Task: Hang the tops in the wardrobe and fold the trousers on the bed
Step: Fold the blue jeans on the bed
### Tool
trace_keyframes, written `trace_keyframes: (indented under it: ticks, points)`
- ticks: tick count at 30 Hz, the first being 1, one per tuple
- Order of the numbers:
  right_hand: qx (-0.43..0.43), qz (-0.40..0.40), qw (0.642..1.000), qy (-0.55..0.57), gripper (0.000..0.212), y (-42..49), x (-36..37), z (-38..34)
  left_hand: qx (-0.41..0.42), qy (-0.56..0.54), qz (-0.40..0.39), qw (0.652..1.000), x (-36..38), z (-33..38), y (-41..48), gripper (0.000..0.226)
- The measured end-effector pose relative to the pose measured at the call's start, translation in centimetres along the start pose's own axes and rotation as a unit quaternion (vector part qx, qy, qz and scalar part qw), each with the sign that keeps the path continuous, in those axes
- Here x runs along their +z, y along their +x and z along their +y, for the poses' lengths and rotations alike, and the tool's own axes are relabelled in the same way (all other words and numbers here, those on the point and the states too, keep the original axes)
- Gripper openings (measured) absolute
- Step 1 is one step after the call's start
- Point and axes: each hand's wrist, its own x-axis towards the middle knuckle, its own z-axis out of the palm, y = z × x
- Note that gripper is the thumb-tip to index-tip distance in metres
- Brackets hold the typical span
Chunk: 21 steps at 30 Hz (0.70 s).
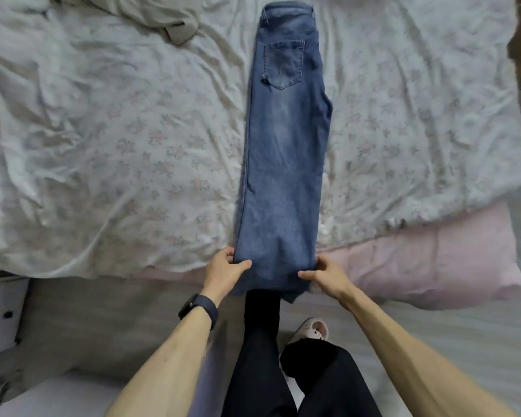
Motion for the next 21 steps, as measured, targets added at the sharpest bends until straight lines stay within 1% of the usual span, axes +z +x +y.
trace_keyframes:
  ticks: [2,3,6,9,11,14,16,17,19,21]
  points:
    - [0.001,0.004,0.999,0.048,0.020,-2.0,-0.9,-0.7,0.002,-0.075,-0.010,0.997,-0.7,0.5,-1.8,0.026]
    - [-0.003,-0.003,0.997,0.074,0.021,-3.4,-1.6,-1.2,0.006,-0.096,-0.024,0.995,-1.2,0.9,-3.3,0.025]
    - [-0.017,-0.028,0.995,0.093,0.021,-7.5,-2.8,-2.6,0.007,-0.078,-0.086,0.993,-2.0,0.8,-7.5,0.019]
    - [-0.017,-0.054,0.996,0.070,0.034,-9.7,-2.8,-2.8,-0.023,-0.067,-0.105,0.992,-1.6,-0.3,-9.8,0.026]
    - [-0.026,-0.047,0.996,0.068,0.039,-12.8,-3.5,-2.8,-0.022,-0.084,-0.102,0.991,-1.5,0.3,-12.7,0.024]
    - [-0.041,-0.019,0.997,0.065,0.033,-15.8,-4.7,-3.1,-0.031,-0.175,-0.087,0.980,-1.9,2.2,-15.4,0.018]
    - [-0.054,-0.001,0.996,0.077,0.034,-17.6,-5.2,-3.5,-0.023,-0.218,-0.112,0.969,-2.4,3.3,-17.1,0.023]
    - [-0.063,0.006,0.994,0.085,0.040,-18.3,-5.4,-3.7,-0.012,-0.222,-0.131,0.966,-2.5,3.8,-18.0,0.029]
    - [-0.062,0.013,0.994,0.094,0.046,-19.5,-5.4,-4.1,0.003,-0.193,-0.157,0.968,-2.6,4.0,-19.6,0.039]
    - [-0.049,0.014,0.995,0.088,0.042,-20.9,-5.6,-4.0,-0.005,-0.146,-0.156,0.977,-2.7,3.5,-21.3,0.042]
